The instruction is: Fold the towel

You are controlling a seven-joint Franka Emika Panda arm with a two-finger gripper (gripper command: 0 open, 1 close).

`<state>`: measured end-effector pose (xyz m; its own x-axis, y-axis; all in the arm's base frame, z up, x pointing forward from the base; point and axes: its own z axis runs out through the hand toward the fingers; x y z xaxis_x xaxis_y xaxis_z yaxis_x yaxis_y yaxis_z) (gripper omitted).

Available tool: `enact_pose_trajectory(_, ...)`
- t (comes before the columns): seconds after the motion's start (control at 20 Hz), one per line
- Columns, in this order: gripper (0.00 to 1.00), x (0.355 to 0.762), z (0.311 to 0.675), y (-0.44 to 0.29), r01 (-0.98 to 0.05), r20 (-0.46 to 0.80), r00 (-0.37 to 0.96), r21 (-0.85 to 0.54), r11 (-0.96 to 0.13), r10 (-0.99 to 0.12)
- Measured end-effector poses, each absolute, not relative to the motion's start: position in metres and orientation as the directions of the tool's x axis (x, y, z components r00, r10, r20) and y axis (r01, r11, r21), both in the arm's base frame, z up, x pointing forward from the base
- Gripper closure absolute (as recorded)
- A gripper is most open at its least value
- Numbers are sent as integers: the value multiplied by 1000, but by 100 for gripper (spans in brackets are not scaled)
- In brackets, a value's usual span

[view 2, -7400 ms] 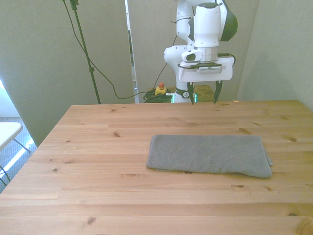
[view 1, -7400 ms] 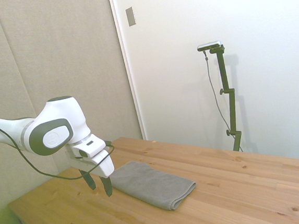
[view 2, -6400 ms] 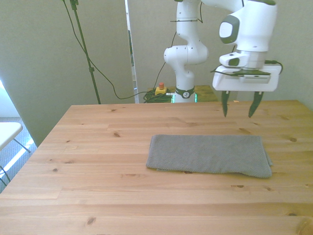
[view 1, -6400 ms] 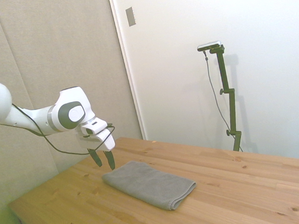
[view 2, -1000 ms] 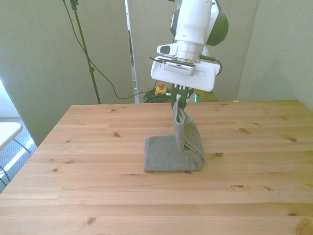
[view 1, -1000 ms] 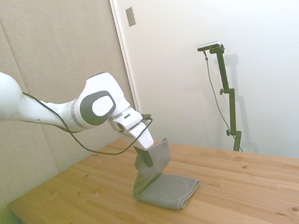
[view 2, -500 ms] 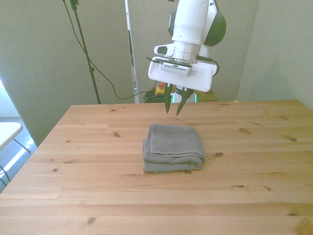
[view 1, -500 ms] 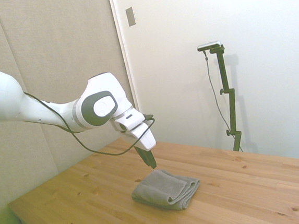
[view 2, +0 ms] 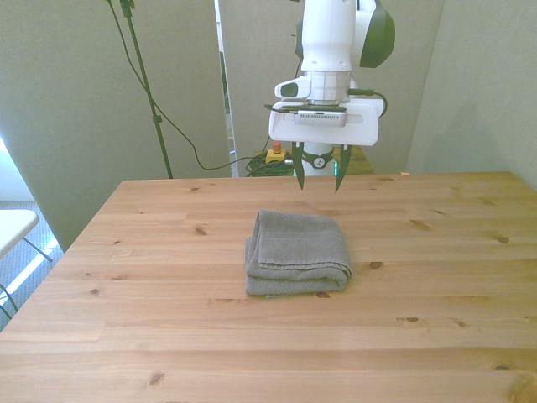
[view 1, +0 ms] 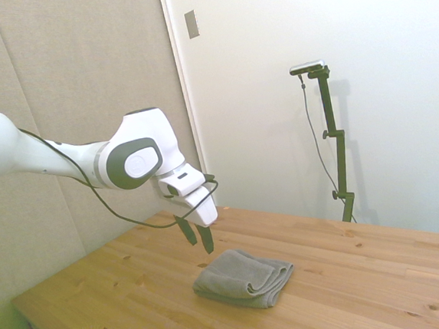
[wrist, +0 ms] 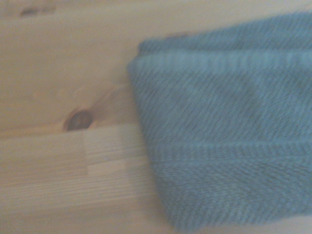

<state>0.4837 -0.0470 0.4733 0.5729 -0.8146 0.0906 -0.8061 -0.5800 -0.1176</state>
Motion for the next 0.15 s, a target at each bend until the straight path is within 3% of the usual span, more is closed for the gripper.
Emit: enact_pose_trajectory(0.15,0,447,465,-13,-753,64,649,-92,-652,-758)
